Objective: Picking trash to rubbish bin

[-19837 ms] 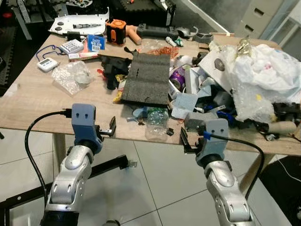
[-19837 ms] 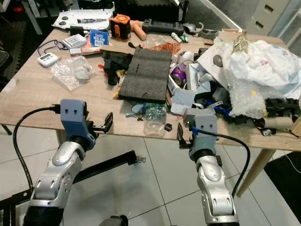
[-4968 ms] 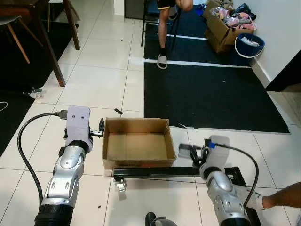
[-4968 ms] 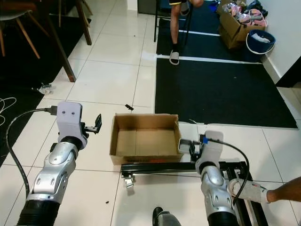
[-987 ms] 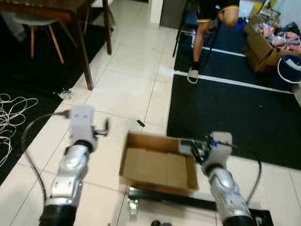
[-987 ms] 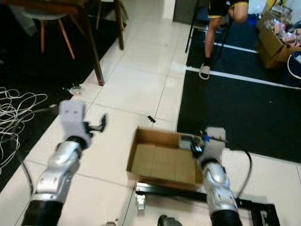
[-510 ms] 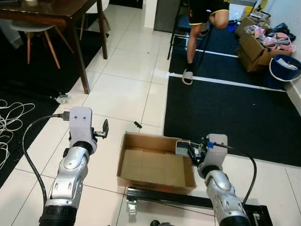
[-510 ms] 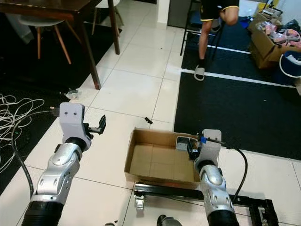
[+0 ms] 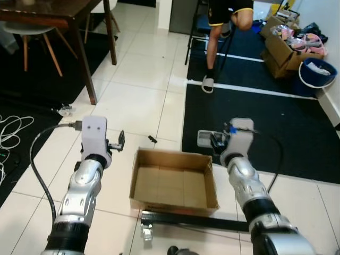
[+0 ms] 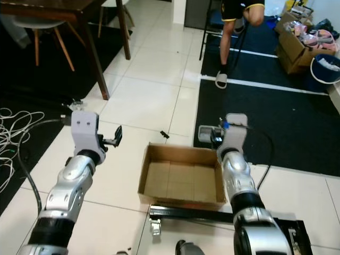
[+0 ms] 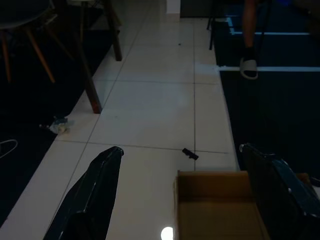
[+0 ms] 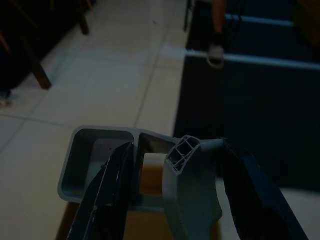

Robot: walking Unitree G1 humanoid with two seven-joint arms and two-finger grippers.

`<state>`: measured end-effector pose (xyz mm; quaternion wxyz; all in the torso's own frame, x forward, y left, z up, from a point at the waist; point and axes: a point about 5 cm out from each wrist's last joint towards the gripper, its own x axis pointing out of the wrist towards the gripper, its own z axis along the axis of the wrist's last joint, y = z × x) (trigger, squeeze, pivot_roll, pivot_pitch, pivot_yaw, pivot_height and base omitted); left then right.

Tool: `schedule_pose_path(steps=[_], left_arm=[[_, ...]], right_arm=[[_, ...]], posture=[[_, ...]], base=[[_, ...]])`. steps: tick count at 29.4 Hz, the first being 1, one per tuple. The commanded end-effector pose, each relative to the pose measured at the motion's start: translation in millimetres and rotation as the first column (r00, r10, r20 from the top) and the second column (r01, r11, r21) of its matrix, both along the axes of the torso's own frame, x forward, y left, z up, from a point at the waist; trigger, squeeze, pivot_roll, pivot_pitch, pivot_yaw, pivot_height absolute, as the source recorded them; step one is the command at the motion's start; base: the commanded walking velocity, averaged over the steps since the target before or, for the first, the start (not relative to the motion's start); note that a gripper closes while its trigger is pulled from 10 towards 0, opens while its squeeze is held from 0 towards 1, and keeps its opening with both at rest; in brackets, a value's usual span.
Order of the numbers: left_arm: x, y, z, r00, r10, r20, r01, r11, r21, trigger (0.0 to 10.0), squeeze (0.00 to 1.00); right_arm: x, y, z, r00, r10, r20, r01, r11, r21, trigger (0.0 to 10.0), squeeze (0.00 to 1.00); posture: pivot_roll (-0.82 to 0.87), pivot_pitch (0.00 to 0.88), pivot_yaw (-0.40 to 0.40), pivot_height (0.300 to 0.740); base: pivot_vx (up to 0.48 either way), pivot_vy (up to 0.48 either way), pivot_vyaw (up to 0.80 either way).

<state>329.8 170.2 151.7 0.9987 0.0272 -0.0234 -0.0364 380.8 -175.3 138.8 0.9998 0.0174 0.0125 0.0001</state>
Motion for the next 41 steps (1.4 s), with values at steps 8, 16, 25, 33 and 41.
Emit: schedule_pose_path(steps=[8,16,25,33,41], left_arm=[[0.3,2.5,-8,1.0,0.001,-0.024,0.0,1.0,0.028,10.0,0.0],[3.1,0.4,-6,1.0,-0.006,-0.019,0.006,1.0,0.027,10.0,0.0],[1.6,0.2,-7,1.0,-0.023,-0.02,0.024,0.999,0.035,10.0,0.0],[2.9,-0.3,-5,0.999,-0.03,-0.015,0.031,0.999,0.036,10.0,0.0],[3.3,-3.7,-4,0.999,-0.044,-0.011,0.045,0.999,0.031,10.0,0.0]], right_arm=[[8.4,5.5,10,0.999,0.031,0.025,-0.031,0.999,-0.007,10.0,0.0],[10.5,15.1,10,0.997,0.068,0.022,-0.068,0.998,-0.01,10.0,0.0],[-2.2,28.9,-20,0.993,0.108,-0.049,-0.108,0.994,-0.006,10.0,0.0],[-10.1,32.0,-35,0.99,0.119,-0.076,-0.12,0.993,-0.006,10.0,0.0],[-11.8,30.5,-37,0.991,0.111,-0.078,-0.112,0.994,-0.003,10.0,0.0]], posture=[[0.02,0.239,-0.06,0.74],[0.02,0.251,-0.064,0.74],[0.02,0.277,-0.066,0.74],[0.01,0.293,-0.071,0.74],[0.01,0.28,-0.065,0.74]], base=[[0.0,0.0,0.0],[0.0,0.0,0.0],[0.0,0.0,0.0],[0.0,0.0,0.0],[0.0,0.0,0.0]])
